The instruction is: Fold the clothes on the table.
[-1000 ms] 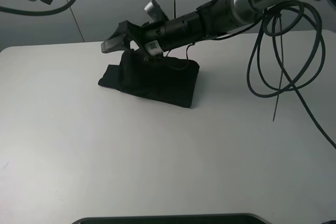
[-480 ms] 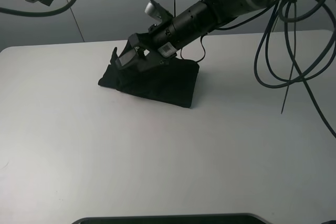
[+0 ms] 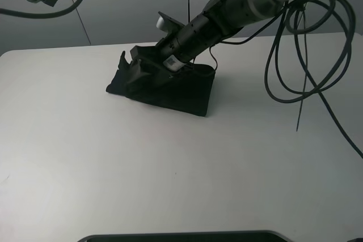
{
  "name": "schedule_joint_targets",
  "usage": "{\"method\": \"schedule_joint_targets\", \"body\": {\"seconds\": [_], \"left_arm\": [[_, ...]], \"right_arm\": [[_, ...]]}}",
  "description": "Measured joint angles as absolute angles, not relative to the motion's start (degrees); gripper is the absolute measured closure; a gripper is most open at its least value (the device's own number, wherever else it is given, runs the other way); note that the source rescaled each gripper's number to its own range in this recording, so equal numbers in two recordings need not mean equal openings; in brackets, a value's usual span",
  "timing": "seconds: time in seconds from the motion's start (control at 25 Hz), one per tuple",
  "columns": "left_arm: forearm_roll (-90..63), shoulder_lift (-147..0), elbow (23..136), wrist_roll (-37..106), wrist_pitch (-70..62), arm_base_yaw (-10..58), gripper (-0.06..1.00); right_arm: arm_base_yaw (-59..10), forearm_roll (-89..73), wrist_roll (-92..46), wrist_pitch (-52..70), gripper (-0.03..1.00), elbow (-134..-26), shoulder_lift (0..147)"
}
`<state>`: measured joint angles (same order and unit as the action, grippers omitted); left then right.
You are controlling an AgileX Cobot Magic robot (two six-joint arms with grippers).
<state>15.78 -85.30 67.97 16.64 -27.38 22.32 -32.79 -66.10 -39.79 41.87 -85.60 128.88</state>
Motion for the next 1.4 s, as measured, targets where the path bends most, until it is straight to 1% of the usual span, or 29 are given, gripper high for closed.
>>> {"method": "schedule_joint_targets", "body": {"seconds": [0.12, 0.28, 0.4, 0.56, 0.72, 0.88, 1.04, 1.24, 1.4], "left_arm": [[15.78, -85.30, 67.97, 16.84, -27.25, 22.32, 0.30], [15.78, -85.30, 67.97, 16.84, -27.25, 22.32, 0.30], [15.78, -85.30, 67.97, 16.99, -27.25, 22.32, 0.30], [15.78, -85.30, 67.97, 16.99, -27.37, 22.32, 0.30], [16.14, -85.27, 67.97, 16.99, -27.49, 22.32, 0.30], [19.29, -84.53, 67.97, 16.99, -28.87, 22.32, 0.30], [21.77, -80.19, 67.97, 16.99, -30.33, 22.32, 0.30], [23.56, -70.67, 67.97, 15.24, -33.05, 22.32, 0.30], [26.40, -61.32, 67.97, 8.49, -37.01, 22.32, 0.30]], "right_arm": [[-35.86, -72.34, -42.73, 42.21, 0.20, -88.52, 132.99], [-37.57, -77.12, -45.62, 48.26, 0.20, -96.86, 138.50], [-38.04, -77.85, -47.82, 51.24, 0.20, -101.17, 139.70], [-38.16, -74.95, -48.25, 51.99, 0.20, -102.72, 139.21], [-38.16, -61.11, -43.16, 51.28, 0.20, -102.72, 138.44], [-38.16, -41.59, -34.95, 51.27, 0.20, -102.72, 136.85], [-38.16, -19.69, -24.95, 53.03, 0.20, -102.72, 132.45], [-38.16, 7.22, -12.88, 59.70, 0.20, -102.72, 123.08], [-38.16, 24.49, -6.86, 68.21, 0.20, -102.72, 115.33]]}}
